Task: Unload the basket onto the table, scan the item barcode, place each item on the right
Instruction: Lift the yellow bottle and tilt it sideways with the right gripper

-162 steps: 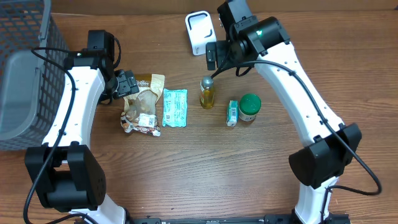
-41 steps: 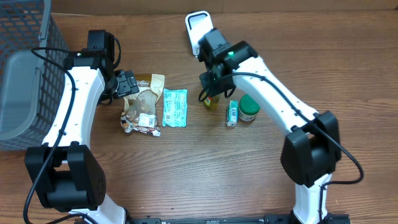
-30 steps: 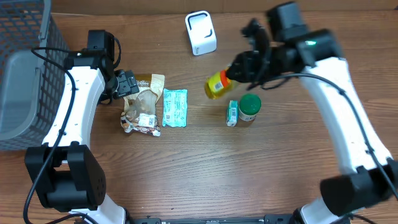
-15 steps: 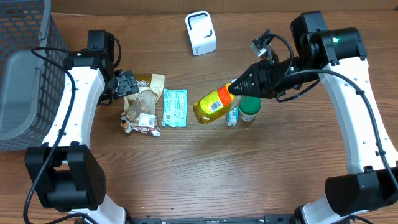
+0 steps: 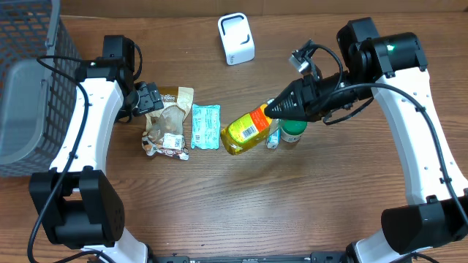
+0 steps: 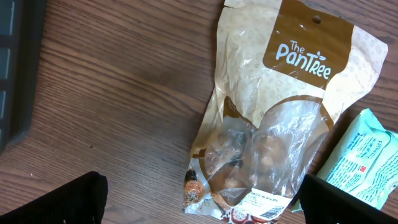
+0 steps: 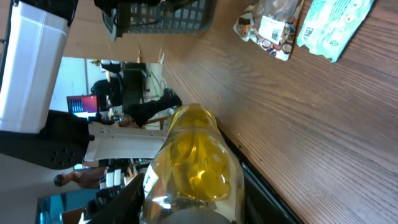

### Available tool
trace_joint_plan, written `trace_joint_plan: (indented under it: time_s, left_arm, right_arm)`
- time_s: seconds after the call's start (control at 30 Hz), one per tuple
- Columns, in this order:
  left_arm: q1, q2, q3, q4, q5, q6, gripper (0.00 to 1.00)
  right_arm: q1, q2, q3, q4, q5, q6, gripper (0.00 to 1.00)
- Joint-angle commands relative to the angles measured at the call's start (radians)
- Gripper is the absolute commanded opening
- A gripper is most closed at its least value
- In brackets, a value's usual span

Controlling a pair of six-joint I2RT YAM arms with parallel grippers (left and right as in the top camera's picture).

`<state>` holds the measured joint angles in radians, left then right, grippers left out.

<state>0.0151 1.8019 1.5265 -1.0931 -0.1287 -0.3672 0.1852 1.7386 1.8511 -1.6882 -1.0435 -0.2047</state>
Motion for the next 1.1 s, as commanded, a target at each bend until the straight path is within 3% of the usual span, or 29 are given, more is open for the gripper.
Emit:
trace_joint_plan:
  time_s: [0.0,1.07]
  left_arm:
    - [0.004,0.010,-0.007,-0.002,-0.009,-0.007,0.99]
    - [0.004,0.010,-0.007,-0.002,-0.009,-0.007,1.00]
  right_arm:
    - [0.005,-0.009,0.008,-0.002,-0.058,-0.040,0.36]
    - [0.005,-0.009,0.008,-0.006,-0.058,-0.040,0.32]
